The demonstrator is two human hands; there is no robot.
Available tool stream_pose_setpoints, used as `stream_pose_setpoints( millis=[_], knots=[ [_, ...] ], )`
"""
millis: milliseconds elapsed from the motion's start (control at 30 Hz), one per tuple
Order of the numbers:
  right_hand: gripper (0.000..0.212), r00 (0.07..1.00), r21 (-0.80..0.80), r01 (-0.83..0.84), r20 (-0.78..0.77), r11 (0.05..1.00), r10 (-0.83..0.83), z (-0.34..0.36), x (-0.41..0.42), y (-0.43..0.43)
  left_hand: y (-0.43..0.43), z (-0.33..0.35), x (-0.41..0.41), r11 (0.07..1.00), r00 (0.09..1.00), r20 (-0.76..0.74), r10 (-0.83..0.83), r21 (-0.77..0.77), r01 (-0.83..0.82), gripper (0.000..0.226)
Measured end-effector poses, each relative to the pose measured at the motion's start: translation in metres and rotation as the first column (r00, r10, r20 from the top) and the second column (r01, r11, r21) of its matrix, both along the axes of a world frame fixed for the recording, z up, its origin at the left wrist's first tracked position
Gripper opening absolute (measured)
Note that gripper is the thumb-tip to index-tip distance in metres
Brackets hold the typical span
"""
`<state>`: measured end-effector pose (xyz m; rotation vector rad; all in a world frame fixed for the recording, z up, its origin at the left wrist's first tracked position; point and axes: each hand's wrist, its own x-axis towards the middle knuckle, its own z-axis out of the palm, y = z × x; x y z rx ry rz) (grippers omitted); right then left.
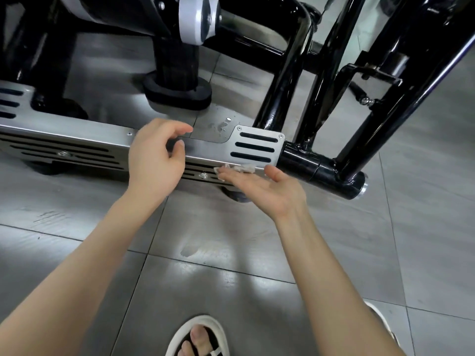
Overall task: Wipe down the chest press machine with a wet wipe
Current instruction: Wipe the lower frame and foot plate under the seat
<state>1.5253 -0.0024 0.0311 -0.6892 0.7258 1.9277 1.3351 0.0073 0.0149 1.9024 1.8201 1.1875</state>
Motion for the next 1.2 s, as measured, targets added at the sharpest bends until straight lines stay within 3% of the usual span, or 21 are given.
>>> stream_pose_setpoints(
  millis=[200,433,667,767,900,967,1033,1133,1167,1200],
  knots=[
    [0.067,0.999,-0.023,0.048,-0.023,0.999,-0.049,0.006,0.035,-0.005,0.003,-0.008,0.007,0.994,0.984,-0.143,-0.108,0.01,0.11,0.029],
    [0.059,0.996,0.03,-0.032,-0.088,0.999,0.035,0.002,0.021,0.009,0.01,-0.014,0.027,0.964,0.924,-0.285,-0.256,-0.005,0.266,0.024],
    [0.037,0.948,0.005,-0.058,0.312,0.998,0.053,-0.015,0.052,0.002,0.026,-0.013,0.05,0.925,0.844,-0.381,-0.378,-0.114,0.362,0.036],
    [0.02,0.805,-0.02,-0.211,0.564,0.977,0.186,-0.023,0.037,0.003,0.034,-0.009,0.055,0.899,0.794,-0.425,-0.436,-0.156,0.41,0.039],
    [0.03,0.378,-0.113,-0.393,0.885,0.913,0.273,-0.035,0.02,0.006,0.043,0.001,0.06,0.871,0.726,-0.487,-0.484,-0.19,0.453,0.041],
    [0.037,0.252,-0.067,-0.42,0.95,0.905,0.187,-0.039,0.023,0.002,0.047,0.006,0.062,0.847,0.675,-0.519,-0.524,-0.234,0.478,0.041],
    [0.04,0.196,0.002,-0.413,0.977,0.911,0.086,-0.04,0.027,-0.003,0.05,0.011,0.063,0.82,0.617,-0.551,-0.562,-0.269,0.506,0.041],
    [0.037,0.241,0.08,-0.278,0.971,0.957,-0.011,-0.045,0.037,-0.012,0.052,0.02,0.063,0.773,0.525,-0.587,-0.616,-0.32,0.548,0.042],
    [0.033,0.183,0.083,-0.238,0.982,0.968,-0.039,-0.048,0.046,-0.017,0.053,0.024,0.063,0.757,0.487,-0.605,-0.63,-0.337,0.56,0.042],
    [0.032,0.069,0.084,-0.216,0.995,0.973,-0.071,-0.051,0.055,-0.021,0.054,0.029,0.063,0.74,0.443,-0.627,-0.641,-0.35,0.574,0.042]
  ],
)
